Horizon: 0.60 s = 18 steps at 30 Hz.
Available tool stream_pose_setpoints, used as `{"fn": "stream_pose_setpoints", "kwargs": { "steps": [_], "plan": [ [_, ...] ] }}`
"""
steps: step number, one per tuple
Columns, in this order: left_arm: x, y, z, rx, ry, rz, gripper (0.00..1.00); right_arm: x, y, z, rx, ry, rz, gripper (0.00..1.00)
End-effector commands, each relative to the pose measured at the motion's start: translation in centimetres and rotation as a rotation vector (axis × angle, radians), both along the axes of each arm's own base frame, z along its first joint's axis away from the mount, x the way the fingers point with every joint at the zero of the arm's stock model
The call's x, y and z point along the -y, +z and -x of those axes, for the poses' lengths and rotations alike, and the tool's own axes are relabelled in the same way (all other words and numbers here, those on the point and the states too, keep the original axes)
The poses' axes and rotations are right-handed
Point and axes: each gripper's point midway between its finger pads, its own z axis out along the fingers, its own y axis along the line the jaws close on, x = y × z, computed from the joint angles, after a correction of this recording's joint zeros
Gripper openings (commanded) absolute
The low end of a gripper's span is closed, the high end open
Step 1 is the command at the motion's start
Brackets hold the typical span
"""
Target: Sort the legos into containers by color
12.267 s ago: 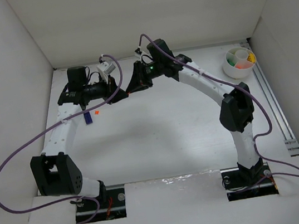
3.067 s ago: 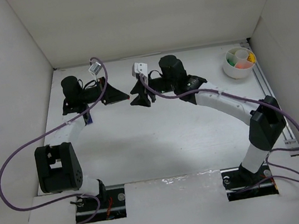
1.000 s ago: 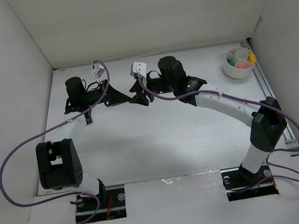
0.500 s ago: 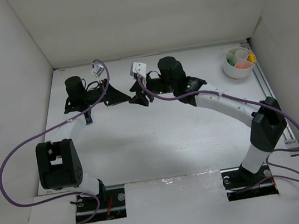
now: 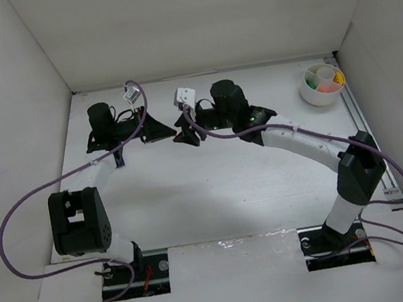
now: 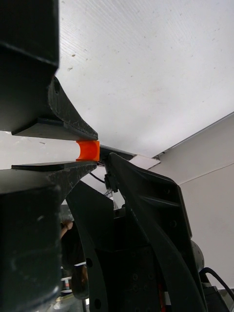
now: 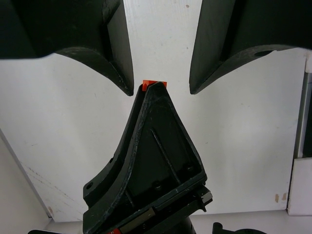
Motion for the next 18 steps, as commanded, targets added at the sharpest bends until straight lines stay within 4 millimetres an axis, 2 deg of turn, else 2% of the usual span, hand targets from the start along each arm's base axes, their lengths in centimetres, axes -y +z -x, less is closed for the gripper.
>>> {"fn": "stream_pose_setpoints", "kwargs": {
  "steps": [1, 13, 14, 18],
  "plan": [
    [0.1, 3.2, 0.6, 0.127, -0.031, 0.011, 0.0, -0.6, 0.9, -0.4, 0.049, -0.004, -0.029, 0.54],
    [0.1, 3.7, 0.9, 0.146, -0.031, 0.012, 0.0, -0.7, -0.1, -1.0, 0.048, -0.021, -0.011, 0.5],
    [0.1, 3.7, 0.9, 0.146, -0.031, 0.012, 0.0, -0.8, -0.5, -1.1, 0.042, -0.021, -0.004, 0.48],
    [0.1, 3.5, 1.0, 0.146, -0.031, 0.012, 0.0, -0.9, -0.1, -1.2, 0.048, -0.021, -0.011, 0.39]
  ]
}}
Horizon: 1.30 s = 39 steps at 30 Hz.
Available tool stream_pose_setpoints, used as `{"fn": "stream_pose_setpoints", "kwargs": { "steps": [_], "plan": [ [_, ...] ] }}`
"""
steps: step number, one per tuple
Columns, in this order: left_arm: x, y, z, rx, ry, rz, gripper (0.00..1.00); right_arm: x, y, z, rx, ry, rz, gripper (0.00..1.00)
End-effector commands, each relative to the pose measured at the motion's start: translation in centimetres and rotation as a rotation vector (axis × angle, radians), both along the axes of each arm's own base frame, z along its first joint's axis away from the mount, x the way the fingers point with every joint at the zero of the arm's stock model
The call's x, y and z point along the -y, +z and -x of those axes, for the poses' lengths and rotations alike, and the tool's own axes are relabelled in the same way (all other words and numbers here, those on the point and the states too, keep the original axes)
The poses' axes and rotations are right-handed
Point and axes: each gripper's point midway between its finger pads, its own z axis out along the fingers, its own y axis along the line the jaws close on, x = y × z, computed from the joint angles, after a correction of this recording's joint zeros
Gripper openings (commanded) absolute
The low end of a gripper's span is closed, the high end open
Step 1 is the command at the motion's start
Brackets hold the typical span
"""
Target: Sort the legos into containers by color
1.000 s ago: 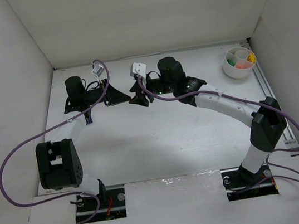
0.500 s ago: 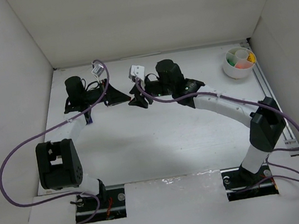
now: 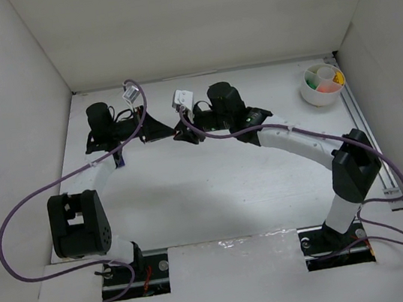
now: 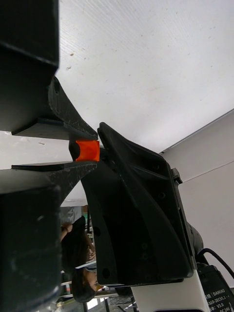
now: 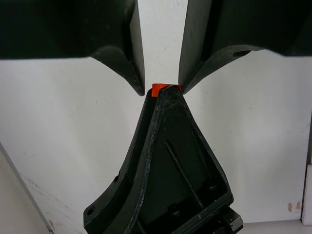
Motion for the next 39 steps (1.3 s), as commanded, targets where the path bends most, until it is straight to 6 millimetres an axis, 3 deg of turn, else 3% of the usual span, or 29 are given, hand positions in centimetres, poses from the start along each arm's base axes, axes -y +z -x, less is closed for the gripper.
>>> {"fn": "stream_pose_setpoints", "kwargs": {
  "steps": [1, 7, 10, 17, 22, 28, 31, 39],
  "plan": [
    [0.1, 2.8, 0.7, 0.126, -0.03, 0.01, 0.0, -0.7, 1.7, -0.2, 0.058, 0.009, -0.043, 0.38],
    [0.1, 2.6, 0.8, 0.117, -0.03, 0.009, 0.0, -0.7, 1.7, -0.2, 0.058, 0.009, -0.043, 0.32],
    [0.1, 2.6, 0.8, 0.117, -0.03, 0.009, 0.0, -0.7, 2.6, -0.2, 0.072, 0.009, -0.056, 0.37],
    [0.1, 2.6, 0.8, 0.117, -0.03, 0.009, 0.0, -0.7, 2.6, -0.2, 0.072, 0.009, -0.056, 0.38],
    [0.1, 2.2, 0.7, 0.108, -0.021, 0.008, 0.0, -0.6, 3.5, -0.1, 0.085, 0.009, -0.069, 0.34],
    [0.1, 1.7, 0.3, 0.089, -0.012, 0.005, 0.0, -0.8, 4.0, 0.4, 0.091, 0.018, -0.076, 0.19],
    [0.1, 1.6, 0.1, 0.08, -0.003, 0.003, 0.24, -0.7, 4.4, 0.5, 0.097, 0.018, -0.083, 0.16],
    [0.0, 0.6, -0.6, 0.066, 0.028, -0.028, 0.73, -0.3, 4.3, 0.9, 0.103, 0.02, -0.077, 0.11]
  ]
}}
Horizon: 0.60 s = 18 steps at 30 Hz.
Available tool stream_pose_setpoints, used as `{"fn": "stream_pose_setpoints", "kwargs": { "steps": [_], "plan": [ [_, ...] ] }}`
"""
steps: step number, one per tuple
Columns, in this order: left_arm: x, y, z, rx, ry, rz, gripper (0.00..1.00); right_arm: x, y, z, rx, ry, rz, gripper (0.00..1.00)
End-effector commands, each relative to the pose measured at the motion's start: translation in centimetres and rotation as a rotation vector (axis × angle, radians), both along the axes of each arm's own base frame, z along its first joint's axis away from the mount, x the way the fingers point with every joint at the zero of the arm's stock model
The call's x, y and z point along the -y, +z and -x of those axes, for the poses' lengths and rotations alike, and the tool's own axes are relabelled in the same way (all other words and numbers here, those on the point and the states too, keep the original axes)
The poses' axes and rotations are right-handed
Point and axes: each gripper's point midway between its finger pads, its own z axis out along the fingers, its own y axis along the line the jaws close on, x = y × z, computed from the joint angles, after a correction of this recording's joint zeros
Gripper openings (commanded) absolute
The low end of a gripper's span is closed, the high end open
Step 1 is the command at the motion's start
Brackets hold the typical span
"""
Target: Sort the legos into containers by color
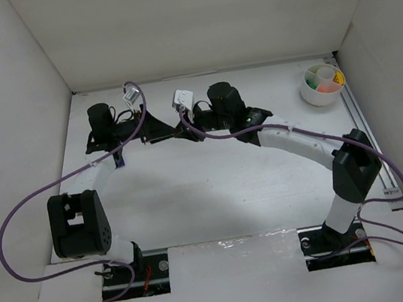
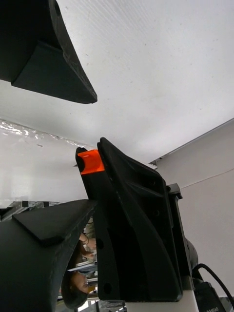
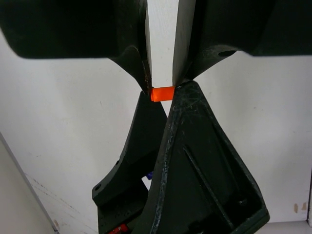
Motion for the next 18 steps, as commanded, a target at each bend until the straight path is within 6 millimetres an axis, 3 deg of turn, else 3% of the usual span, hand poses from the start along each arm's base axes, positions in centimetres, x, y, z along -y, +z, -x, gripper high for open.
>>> {"fn": "stream_pose_setpoints", "kwargs": {
  "steps": [1, 3, 5, 6, 7, 8, 9, 10, 11, 12, 15, 16, 18],
  "plan": [
    [0.0, 1.2, -0.3, 0.065, 0.007, -0.013, 0.77, -0.4, 3.7, 1.2, 0.082, 0.034, -0.074, 0.11],
    [-0.7, 1.2, -0.9, 0.086, 0.048, -0.026, 0.84, 0.3, 4.2, 1.0, 0.089, 0.022, -0.08, 0.09],
    [-1.6, 1.3, -1.8, 0.095, 0.107, -0.037, 0.91, 1.6, 3.3, 0.0, 0.08, -0.023, -0.063, 0.09],
    [-2.1, 1.4, -2.1, 0.11, 0.135, -0.048, 0.95, 2.3, 1.8, -0.4, 0.056, -0.037, -0.039, 0.09],
    [-3.1, 1.3, -2.4, 0.102, 0.179, -0.064, 0.98, 3.3, 2.2, -0.6, 0.056, -0.065, -0.047, 0.09],
    [-3.8, 1.6, -3.5, 0.121, 0.228, -0.088, 1.0, 4.3, 1.3, -0.8, 0.014, -0.087, -0.027, 0.09],
    [-4.3, 1.9, -3.8, 0.143, 0.259, -0.112, 1.0, 6.4, -0.1, -2.0, -0.021, -0.151, -0.003, 0.09],
    [-5.1, 1.9, -4.3, 0.206, 0.291, -0.159, 1.0, 7.9, 0.1, -2.3, -0.052, -0.189, -0.007, 0.09],
    [-5.8, 1.2, -5.1, 0.18, 0.347, -0.212, 1.0, 9.6, -0.9, -2.7, -0.1, -0.23, 0.015, 0.09],
    [-6.3, 1.8, -5.9, 0.213, 0.385, -0.247, 1.0, 12.5, -1.3, -4.3, -0.133, -0.308, 0.02, 0.09],
    [-8.0, 1.8, -8.0, 0.249, 0.507, -0.37, 1.0, 18.1, -2.9, -5.1, -0.256, -0.447, 0.053, 0.09],
    [-8.6, 2.0, -8.4, 0.258, 0.538, -0.401, 1.0, 21.4, -3.0, -6.3, -0.289, -0.529, 0.047, 0.09],
    [-8.8, 0.9, -9.5, 0.242, 0.581, -0.483, 1.0, 25.2, -3.5, -6.5, -0.36, -0.632, 0.041, 0.09]
  ]
}}
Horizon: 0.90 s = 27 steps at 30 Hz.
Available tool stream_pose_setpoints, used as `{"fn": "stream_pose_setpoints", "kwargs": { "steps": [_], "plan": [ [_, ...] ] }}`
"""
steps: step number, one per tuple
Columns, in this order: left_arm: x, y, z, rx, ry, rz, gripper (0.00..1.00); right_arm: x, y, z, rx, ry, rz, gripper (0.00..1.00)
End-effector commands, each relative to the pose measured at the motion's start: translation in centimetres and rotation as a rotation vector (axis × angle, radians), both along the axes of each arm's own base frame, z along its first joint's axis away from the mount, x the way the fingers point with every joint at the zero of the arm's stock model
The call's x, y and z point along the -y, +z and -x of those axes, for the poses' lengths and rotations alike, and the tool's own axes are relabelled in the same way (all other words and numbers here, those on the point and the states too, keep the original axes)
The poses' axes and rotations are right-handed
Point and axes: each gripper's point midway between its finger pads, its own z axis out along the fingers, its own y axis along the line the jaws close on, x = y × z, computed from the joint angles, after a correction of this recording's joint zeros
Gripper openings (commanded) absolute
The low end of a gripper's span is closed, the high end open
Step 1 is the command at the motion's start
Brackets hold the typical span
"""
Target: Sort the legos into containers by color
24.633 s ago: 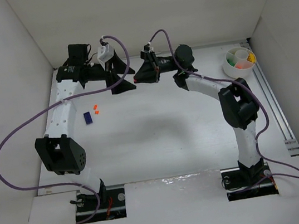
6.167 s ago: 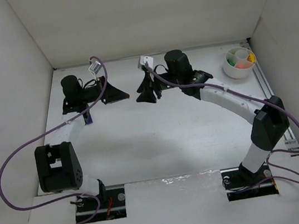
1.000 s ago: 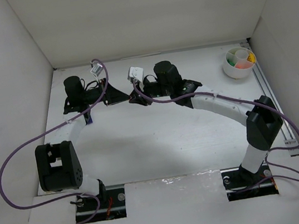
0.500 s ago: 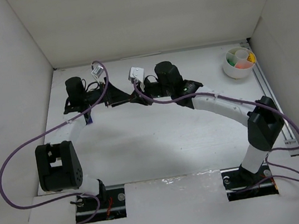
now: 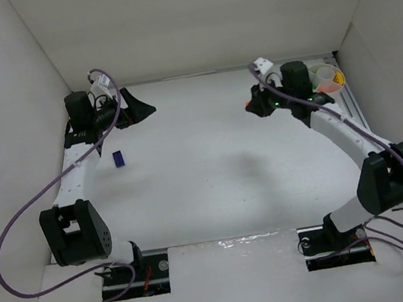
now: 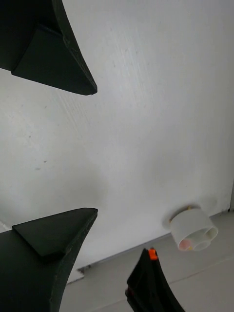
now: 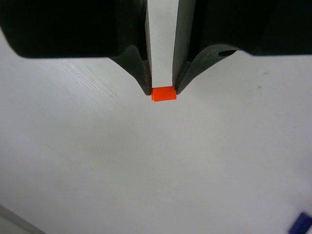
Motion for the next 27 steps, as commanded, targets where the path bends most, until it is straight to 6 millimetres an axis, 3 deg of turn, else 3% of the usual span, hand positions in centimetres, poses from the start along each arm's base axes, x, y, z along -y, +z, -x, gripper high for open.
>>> {"fn": "stream_pose_setpoints", "kwargs": {
  "steps": [1, 3, 4, 5, 7, 8, 9, 12, 19, 20, 27],
  "plan": [
    [-1.7, 1.1, -2.0, 0.083, 0.133, -0.206, 1.0, 7.8, 0.1, -0.1, -0.118, -0.215, -0.026, 0.09],
    [-1.4, 0.3, -2.6, 0.059, 0.131, -0.228, 1.0, 11.0, 0.3, -0.4, -0.15, -0.304, -0.047, 0.09],
    [-1.6, 0.9, -3.2, 0.08, 0.143, -0.241, 1.0, 12.6, 0.1, 0.0, -0.175, -0.343, -0.045, 0.09],
    [-1.6, 1.0, -3.3, 0.076, 0.142, -0.241, 1.0, 15.5, 0.3, -0.5, -0.18, -0.426, -0.052, 0.09],
    [-1.6, 0.6, -4.1, 0.064, 0.151, -0.265, 1.0, 18.1, 0.2, -0.6, -0.196, -0.505, -0.054, 0.09],
    [-1.8, 1.6, -4.5, 0.095, 0.159, -0.273, 1.0, 20.2, 0.2, -0.7, -0.2, -0.569, -0.062, 0.09],
    [-1.8, 0.8, -4.8, 0.071, 0.156, -0.275, 1.0, 21.4, 0.8, -1.3, -0.19, -0.607, -0.067, 0.09],
    [-1.8, 1.3, -5.3, 0.081, 0.158, -0.275, 1.0, 24.3, 0.5, -2.5, -0.222, -0.726, -0.085, 0.09],
    [-2.0, 0.4, -6.0, 0.061, 0.164, -0.281, 1.0, 28.8, 1.5, -6.1, -0.19, -0.896, -0.108, 0.09],
    [-2.0, 0.4, -6.0, 0.061, 0.164, -0.281, 1.0, 29.4, 0.6, -6.7, -0.215, -0.912, -0.113, 0.09],
    [-2.1, 0.0, -6.2, 0.045, 0.175, -0.281, 1.0, 32.4, -0.8, -9.1, -0.202, -1.011, -0.035, 0.09]
  ]
}}
